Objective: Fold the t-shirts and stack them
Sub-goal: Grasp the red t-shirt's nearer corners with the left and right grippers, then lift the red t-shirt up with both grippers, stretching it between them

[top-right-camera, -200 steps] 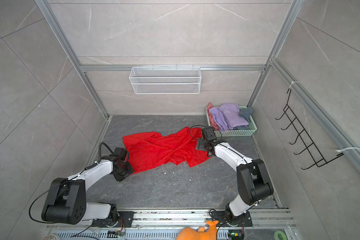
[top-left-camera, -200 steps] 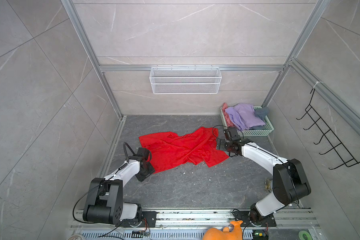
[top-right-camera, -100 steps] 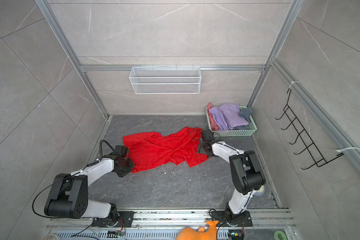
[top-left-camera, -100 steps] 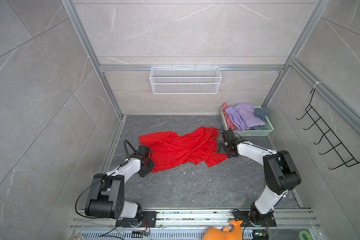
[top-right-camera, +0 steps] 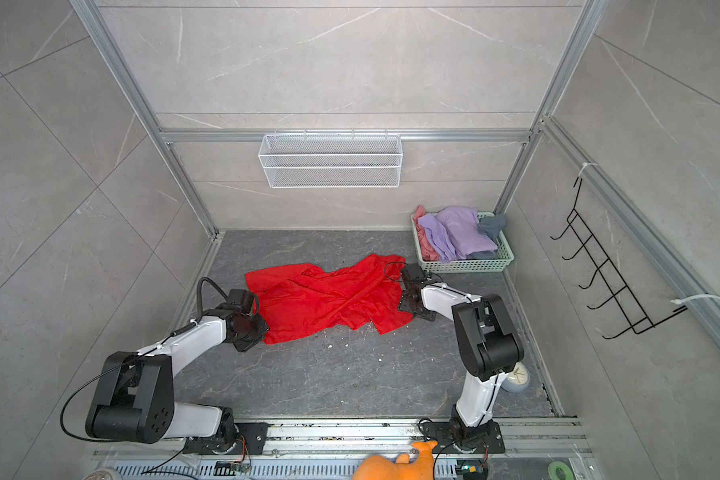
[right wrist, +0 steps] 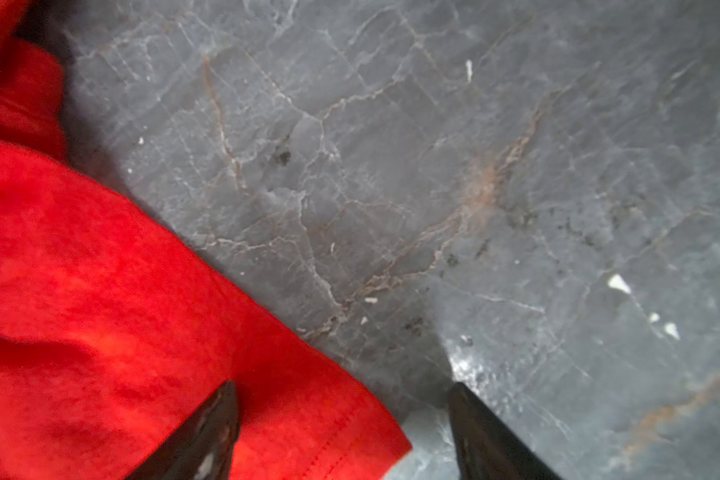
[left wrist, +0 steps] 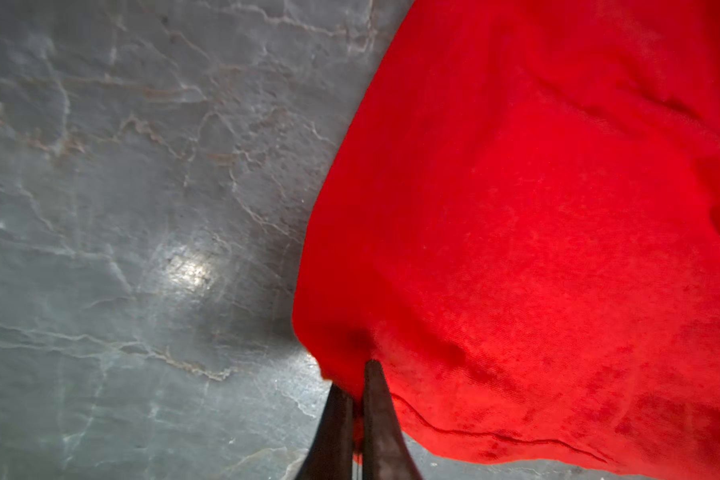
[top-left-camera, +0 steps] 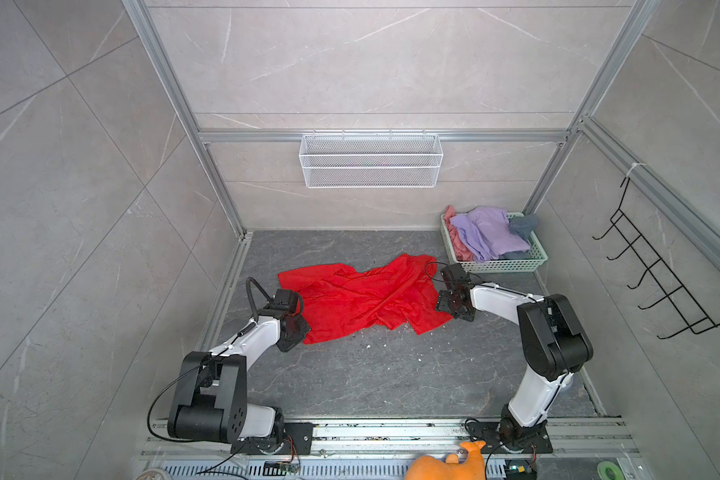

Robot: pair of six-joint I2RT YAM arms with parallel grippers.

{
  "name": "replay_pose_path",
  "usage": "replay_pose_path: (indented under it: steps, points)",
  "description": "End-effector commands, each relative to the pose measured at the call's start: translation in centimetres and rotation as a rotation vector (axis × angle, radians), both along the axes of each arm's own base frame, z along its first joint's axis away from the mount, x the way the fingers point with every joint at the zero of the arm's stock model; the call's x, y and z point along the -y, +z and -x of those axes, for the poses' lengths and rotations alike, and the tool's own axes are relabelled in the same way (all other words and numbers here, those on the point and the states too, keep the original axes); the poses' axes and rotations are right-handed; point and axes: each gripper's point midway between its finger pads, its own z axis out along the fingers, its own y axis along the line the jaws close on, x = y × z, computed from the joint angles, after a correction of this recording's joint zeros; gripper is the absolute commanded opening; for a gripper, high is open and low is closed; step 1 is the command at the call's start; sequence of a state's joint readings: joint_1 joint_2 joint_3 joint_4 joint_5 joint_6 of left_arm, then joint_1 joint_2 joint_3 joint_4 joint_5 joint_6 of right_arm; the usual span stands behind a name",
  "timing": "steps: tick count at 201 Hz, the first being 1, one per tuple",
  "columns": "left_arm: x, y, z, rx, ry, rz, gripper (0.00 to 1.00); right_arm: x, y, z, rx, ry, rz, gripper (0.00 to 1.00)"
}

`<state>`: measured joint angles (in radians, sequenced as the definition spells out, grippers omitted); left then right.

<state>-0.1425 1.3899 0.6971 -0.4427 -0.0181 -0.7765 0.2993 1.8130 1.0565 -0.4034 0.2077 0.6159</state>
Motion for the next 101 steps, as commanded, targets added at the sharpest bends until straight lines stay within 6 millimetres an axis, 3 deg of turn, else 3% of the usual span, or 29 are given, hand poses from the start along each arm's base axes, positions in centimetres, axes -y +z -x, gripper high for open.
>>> replay_pose_path:
  steps: [1,9,36,56,81,101]
  points:
    - [0.6,2.2,-1.6,0.077,-0.022,0.022,0.00,-1.3,-1.6,2.3,-0.079,0.001,-0.030,0.71]
    - [0.6,2.4,-1.9,0.084,-0.029,0.021,0.00,-2.0,-1.7,2.0,-0.076,0.017,-0.044,0.63]
    - [0.9,3.2,-2.4,0.111,-0.039,0.032,0.00,-3.9,-1.1,0.7,-0.030,0.047,-0.094,0.21]
    - [1.1,4.1,-2.9,0.148,-0.054,0.041,0.00,-4.4,1.0,-0.5,0.038,0.049,-0.120,0.01]
    - [1.1,6.7,-3.6,0.200,-0.088,0.025,0.00,-3.9,7.4,-2.1,0.197,0.061,-0.105,0.00]
    - [1.2,10.0,-4.0,0.275,-0.120,0.015,0.00,-3.0,15.8,-2.8,0.379,0.073,-0.078,0.00]
